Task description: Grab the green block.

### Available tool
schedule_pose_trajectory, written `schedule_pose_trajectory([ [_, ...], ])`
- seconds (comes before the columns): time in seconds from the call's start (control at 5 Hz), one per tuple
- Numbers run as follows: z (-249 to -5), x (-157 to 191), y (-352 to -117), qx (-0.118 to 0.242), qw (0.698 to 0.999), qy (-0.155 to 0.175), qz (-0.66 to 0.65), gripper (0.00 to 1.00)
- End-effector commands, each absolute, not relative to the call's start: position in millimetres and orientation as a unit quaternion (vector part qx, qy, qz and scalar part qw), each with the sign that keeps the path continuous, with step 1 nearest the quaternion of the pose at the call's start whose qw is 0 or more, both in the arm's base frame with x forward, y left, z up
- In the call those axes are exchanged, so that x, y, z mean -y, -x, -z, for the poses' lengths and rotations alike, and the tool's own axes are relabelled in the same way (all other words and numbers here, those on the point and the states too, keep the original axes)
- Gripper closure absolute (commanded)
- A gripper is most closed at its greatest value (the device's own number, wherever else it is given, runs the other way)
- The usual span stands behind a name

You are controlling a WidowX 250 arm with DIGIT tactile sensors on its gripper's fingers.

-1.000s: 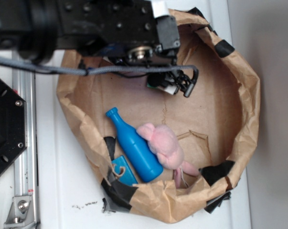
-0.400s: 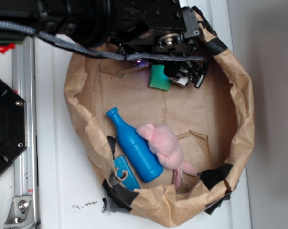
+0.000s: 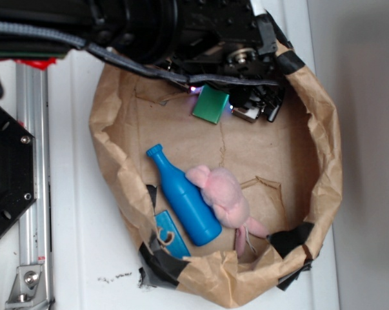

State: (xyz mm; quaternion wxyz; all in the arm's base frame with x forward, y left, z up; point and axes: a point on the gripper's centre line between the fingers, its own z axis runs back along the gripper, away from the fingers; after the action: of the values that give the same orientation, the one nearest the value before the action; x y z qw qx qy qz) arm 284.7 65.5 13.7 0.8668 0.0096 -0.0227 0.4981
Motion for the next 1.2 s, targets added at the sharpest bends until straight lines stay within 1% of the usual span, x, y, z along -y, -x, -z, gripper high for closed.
schedule_pose_trajectory([
  [0.0,-26.6,-60.2,-268.6,0.032,0.874,0.011,-0.485,1.00],
  [0.2,-36.6,-56.3,-269.8,0.036,0.883,0.012,-0.468,1.00],
  [0.4,-39.4,-48.2,-272.4,0.036,0.895,0.001,-0.445,1.00],
  [0.6,-60.0,-38.4,-271.0,0.041,0.934,-0.016,-0.356,1.00],
  [0.8,-110.1,-29.6,-259.5,0.120,0.964,0.014,-0.239,1.00],
  [1.0,-160.0,-36.1,-249.3,0.103,0.985,0.064,-0.121,1.00],
])
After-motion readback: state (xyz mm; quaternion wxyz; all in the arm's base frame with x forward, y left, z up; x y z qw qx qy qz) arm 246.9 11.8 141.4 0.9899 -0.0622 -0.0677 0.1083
